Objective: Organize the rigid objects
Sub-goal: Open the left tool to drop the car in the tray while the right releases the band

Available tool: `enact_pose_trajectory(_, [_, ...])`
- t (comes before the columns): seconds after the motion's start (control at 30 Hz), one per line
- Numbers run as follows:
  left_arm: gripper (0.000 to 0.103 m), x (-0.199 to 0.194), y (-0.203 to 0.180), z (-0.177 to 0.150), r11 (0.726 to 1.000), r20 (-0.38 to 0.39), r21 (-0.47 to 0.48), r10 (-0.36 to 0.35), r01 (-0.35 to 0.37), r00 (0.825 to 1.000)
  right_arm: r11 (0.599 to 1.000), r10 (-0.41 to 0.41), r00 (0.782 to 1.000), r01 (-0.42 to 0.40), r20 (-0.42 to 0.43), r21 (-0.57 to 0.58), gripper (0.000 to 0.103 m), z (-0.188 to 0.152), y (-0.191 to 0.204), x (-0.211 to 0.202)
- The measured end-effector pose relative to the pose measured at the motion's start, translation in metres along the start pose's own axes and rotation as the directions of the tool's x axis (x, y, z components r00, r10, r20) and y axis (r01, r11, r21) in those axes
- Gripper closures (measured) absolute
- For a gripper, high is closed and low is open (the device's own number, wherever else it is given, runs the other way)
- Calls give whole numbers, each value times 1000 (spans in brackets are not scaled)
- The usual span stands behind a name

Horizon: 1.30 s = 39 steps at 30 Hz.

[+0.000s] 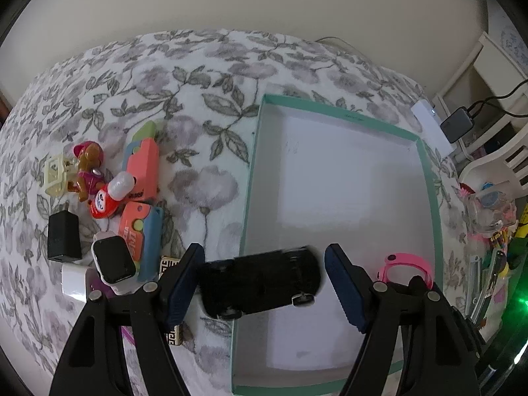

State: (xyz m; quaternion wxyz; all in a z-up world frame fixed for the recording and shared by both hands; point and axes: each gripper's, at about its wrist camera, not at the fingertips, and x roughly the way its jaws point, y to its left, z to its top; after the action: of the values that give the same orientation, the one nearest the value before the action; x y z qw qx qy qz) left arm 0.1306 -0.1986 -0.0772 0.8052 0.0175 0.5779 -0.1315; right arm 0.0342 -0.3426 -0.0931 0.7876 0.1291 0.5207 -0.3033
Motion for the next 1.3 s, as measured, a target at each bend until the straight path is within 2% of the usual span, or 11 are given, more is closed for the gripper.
enact_pose_trajectory(0.23, [26,-3,2,1,1000,-3,-10,-11,11,1000,1000,-13,1000,13,-5,-11,82,0,2,1])
enact_pose_trajectory(0.43, [26,-10,4,2,1000,15,-6,22,-22,1000,1000,-17,1000,18,8,-10,80,1,4,-4])
enact_pose_trajectory(0.47, [26,-10,5,2,1000,16,-9,27,-27,1000,1000,-17,1000,17,9,-12,78,1,5,-5])
enact_pose_trajectory(0.5, [26,-11,7,2,999,18,-14,32,-32,999,1000,-16,1000,16,9,-12,68,1,5,-6])
enact_pose_trajectory(0.53, [26,-12,9,2,999,18,-19,37,-36,999,1000,-16,1000,16,10,-10,53,0,6,-6])
enact_pose_trajectory(0.57, [26,-13,11,2,999,18,-26,43,-42,999,1000,-15,1000,16,12,-6,49,0,5,-6])
enact_pose_trajectory(0.67, [23,-14,18,3,997,19,-51,63,-62,998,1000,-19,1000,19,13,2,47,0,5,-7])
enact_pose_trajectory(0.83, [11,-14,33,4,989,12,-98,115,-113,993,1000,-21,1000,21,13,8,39,0,4,-7])
enact_pose_trajectory(1.13, [9,-4,53,2,970,-38,-156,185,-189,982,1000,-1,1000,1,13,-15,23,-2,10,-4])
enact_pose_trajectory(1.3, [9,-2,64,-1,958,-54,-198,202,-208,978,1000,3,1000,-2,16,-27,21,-2,12,-4])
